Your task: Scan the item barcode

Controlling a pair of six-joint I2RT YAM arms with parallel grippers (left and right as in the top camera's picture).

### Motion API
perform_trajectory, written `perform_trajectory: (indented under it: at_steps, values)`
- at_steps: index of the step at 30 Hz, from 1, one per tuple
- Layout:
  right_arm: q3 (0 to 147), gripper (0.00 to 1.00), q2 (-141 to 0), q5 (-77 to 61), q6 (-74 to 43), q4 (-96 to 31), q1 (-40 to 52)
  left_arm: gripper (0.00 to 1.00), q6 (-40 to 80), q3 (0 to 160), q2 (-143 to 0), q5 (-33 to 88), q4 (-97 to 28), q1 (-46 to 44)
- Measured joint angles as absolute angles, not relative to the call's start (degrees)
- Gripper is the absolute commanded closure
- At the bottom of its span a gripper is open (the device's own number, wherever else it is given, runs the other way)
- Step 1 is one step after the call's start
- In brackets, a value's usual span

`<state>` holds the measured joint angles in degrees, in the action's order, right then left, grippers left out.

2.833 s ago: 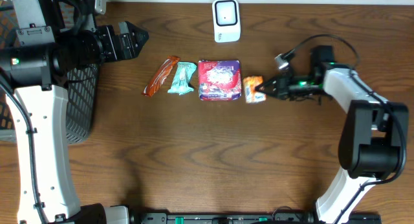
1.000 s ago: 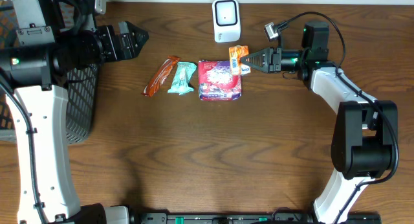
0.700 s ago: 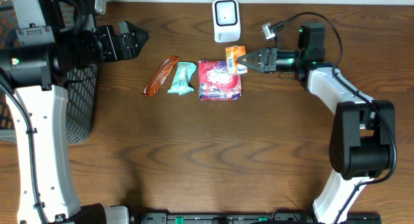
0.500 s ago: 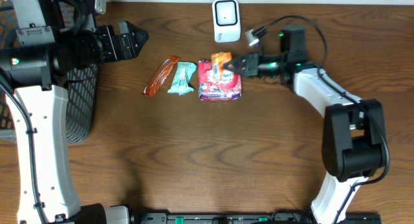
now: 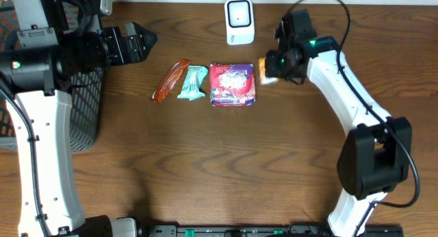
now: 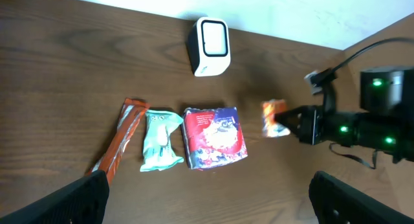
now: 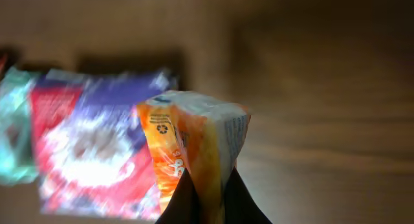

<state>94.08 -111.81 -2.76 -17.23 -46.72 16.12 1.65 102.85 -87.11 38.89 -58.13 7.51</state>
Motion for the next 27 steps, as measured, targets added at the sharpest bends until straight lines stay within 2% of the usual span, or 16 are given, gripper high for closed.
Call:
perform_trajectory:
  at_steps: [4,9,20,27]
  values:
    - [94.35,0.99,-111.33,8.69,-16.34,-43.57,18.04,0.02,1.65,102.85,-87.11,38.87,-58.13,7.51]
    - [94.45,0.99,-111.33,15.84,-13.93,-34.28,19.33,0.02,1.65,102.85,-87.11,38.87,-58.13,7.51]
    - [97.12,0.99,-112.40,18.90,-7.01,-19.92,24.45,0.02,1.65,102.85,-87.11,38.87,-58.11,7.51]
    - [111.42,0.99,-120.90,19.92,-3.42,-20.88,24.93,0.02,1.65,102.85,-87.11,38.87,-58.15,7.51]
